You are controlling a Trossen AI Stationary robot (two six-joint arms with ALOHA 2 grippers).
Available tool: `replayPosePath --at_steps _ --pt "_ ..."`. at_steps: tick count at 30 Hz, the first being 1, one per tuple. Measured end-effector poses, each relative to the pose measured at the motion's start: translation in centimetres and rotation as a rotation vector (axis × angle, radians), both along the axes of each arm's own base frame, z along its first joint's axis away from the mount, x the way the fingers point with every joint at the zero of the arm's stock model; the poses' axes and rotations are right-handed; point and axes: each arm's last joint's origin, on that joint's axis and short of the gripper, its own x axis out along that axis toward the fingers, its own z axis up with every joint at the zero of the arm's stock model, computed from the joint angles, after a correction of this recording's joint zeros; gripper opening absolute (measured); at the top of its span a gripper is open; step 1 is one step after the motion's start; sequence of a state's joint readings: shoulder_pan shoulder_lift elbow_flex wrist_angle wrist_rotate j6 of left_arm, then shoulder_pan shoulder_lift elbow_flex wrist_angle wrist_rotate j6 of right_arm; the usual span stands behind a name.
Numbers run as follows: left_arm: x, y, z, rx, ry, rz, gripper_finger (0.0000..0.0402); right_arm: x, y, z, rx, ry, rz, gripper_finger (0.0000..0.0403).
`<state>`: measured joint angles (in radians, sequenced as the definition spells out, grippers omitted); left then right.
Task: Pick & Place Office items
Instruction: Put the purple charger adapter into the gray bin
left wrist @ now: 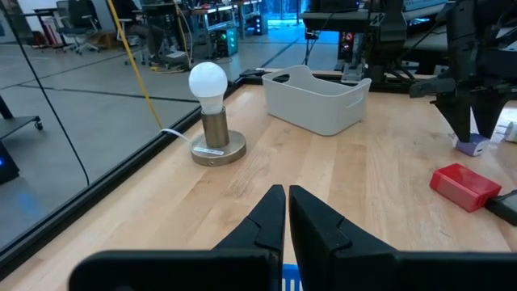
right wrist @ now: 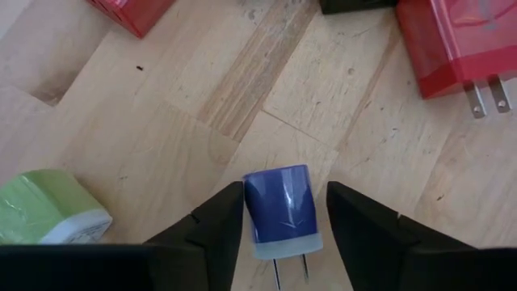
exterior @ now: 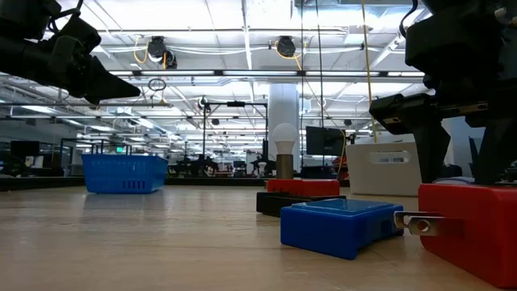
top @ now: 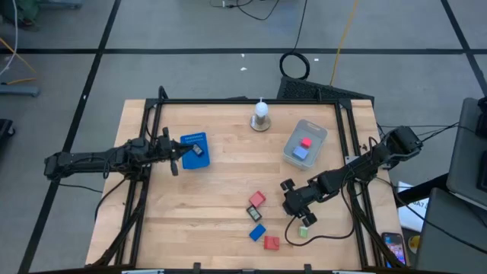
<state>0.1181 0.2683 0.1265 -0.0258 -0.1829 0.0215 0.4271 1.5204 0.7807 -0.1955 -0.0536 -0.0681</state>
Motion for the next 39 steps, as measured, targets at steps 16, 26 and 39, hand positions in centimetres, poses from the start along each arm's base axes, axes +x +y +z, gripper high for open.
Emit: replayPosePath --at_steps 16,26,39 --pt "0.0 0.0 0.0 0.000 0.001 0.000 0.0024 -0.2 0.1 -0.2 0.056 0.029 0.004 0.0205" --pt "0.0 0.0 0.0 0.000 0.001 0.000 0.0024 -0.7 -0.3 -1.2 0.010 -0.002 -0.016 0.0198" --pt "0.0 0.0 0.0 0.000 0.000 -0.001 0.0024 -0.7 -0.5 0.2 0.039 -0.061 -0.020 0.0118"
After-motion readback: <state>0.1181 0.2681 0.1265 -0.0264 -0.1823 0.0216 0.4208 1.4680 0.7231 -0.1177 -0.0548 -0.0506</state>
